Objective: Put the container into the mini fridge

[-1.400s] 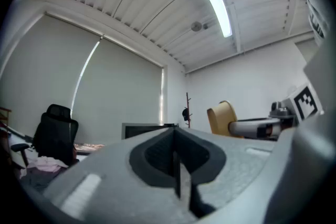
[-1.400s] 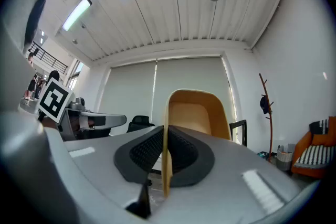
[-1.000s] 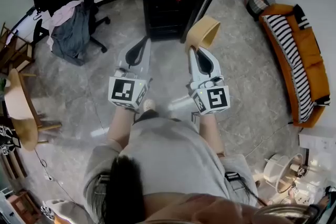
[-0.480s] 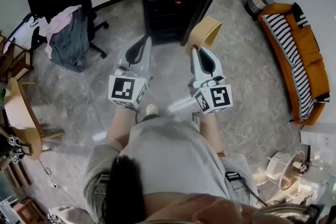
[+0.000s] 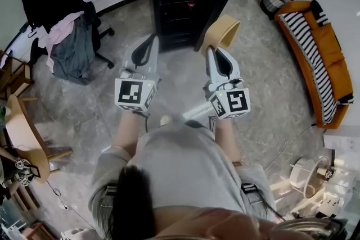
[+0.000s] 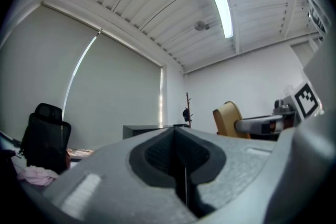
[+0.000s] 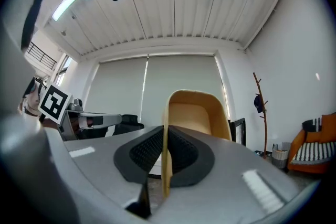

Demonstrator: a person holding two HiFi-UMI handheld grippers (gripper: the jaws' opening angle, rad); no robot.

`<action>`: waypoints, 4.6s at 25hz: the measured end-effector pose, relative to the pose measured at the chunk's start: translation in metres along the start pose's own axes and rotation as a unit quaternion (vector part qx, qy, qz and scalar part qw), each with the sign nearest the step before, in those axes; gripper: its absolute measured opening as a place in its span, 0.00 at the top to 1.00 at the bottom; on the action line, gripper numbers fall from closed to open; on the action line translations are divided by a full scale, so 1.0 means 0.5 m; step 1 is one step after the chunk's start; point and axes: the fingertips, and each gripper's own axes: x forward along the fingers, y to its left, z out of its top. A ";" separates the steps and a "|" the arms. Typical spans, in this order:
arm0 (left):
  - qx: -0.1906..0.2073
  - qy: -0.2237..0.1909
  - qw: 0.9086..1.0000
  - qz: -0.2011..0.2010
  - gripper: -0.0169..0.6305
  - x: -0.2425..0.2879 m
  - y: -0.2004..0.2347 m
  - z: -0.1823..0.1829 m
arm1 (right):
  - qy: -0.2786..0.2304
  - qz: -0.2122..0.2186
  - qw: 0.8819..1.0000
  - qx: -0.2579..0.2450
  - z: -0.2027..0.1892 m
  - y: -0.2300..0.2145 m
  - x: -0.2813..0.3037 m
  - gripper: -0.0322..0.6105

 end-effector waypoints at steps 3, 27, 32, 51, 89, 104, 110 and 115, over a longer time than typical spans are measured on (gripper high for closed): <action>0.001 0.003 1.000 -0.002 0.97 0.014 0.022 -0.009 | 0.004 -0.006 1.000 -0.004 -0.004 -0.005 0.019 0.92; -0.003 -0.007 0.998 0.069 0.97 0.272 0.039 -0.033 | -0.004 0.068 0.998 0.012 -0.016 -0.233 0.206 0.92; 0.001 -0.008 0.995 0.097 0.97 0.321 0.040 -0.034 | -0.007 0.096 0.995 0.016 -0.018 -0.283 0.243 0.92; 0.014 0.001 0.984 0.179 0.97 0.406 0.039 -0.060 | 0.010 0.201 0.979 0.011 -0.068 -0.362 0.334 0.92; -0.028 0.048 0.982 0.179 0.97 0.458 0.242 -0.189 | 0.232 0.321 0.890 -0.224 -0.356 -0.287 0.602 0.92; -0.039 0.059 0.981 0.178 0.97 0.471 0.288 -0.229 | 0.275 0.364 0.807 -0.374 -0.431 -0.289 0.683 0.92; -0.043 0.063 0.981 0.180 0.97 0.476 0.311 -0.239 | 0.284 0.365 0.777 -0.427 -0.454 -0.300 0.722 0.92; -0.048 0.064 0.980 0.183 0.97 0.481 0.326 -0.246 | 0.286 0.366 0.757 -0.460 -0.465 -0.306 0.745 0.91</action>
